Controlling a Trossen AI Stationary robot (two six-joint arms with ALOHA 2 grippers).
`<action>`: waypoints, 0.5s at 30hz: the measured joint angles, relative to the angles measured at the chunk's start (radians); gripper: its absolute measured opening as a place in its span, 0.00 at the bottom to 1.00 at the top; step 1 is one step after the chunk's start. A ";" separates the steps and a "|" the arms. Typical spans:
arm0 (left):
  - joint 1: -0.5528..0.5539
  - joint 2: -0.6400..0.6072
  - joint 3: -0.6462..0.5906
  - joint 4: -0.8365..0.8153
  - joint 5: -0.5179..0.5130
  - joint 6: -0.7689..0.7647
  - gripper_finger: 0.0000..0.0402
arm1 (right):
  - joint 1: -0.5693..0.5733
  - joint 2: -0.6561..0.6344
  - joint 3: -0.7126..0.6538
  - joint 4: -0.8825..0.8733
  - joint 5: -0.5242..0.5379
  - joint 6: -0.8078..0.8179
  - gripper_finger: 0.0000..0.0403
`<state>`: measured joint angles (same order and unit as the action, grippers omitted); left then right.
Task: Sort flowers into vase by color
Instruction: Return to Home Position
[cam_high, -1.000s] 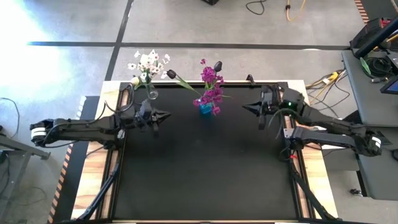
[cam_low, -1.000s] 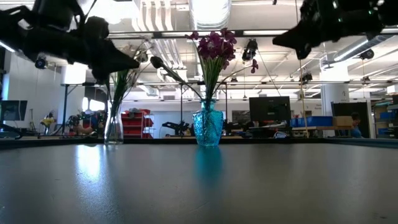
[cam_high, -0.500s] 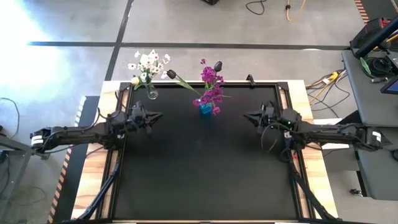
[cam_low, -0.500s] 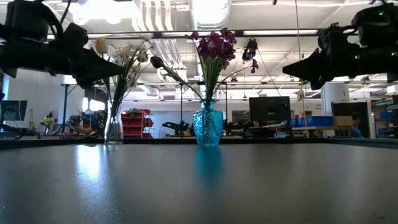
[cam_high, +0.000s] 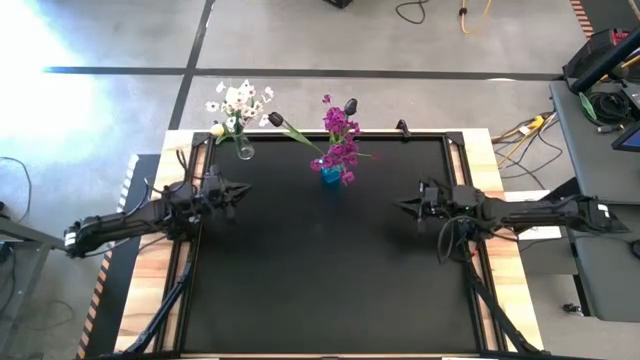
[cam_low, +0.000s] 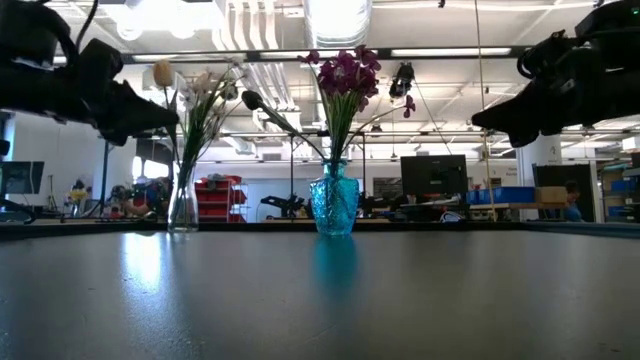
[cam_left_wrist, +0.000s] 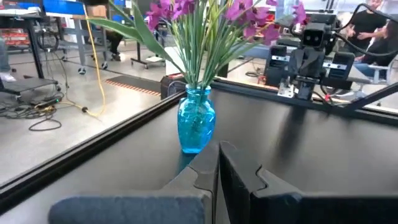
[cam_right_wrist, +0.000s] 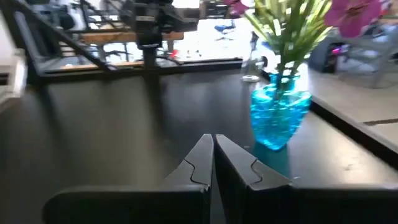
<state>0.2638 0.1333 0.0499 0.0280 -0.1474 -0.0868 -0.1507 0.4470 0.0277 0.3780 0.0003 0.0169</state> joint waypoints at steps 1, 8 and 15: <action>0.000 -0.032 -0.010 -0.021 0.000 0.000 0.00 | -0.008 -0.026 0.000 -0.024 -0.028 0.010 0.02; 0.020 -0.134 -0.021 -0.041 0.037 0.017 0.00 | -0.087 -0.203 0.000 -0.213 -0.126 0.012 0.02; 0.029 -0.134 -0.039 0.004 0.056 0.023 0.00 | -0.150 -0.366 -0.015 -0.337 -0.161 0.043 0.02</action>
<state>0.2928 -0.0006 0.0105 0.0317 -0.0914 -0.0642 -0.3005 0.0813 0.0124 0.0407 -0.1608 0.0599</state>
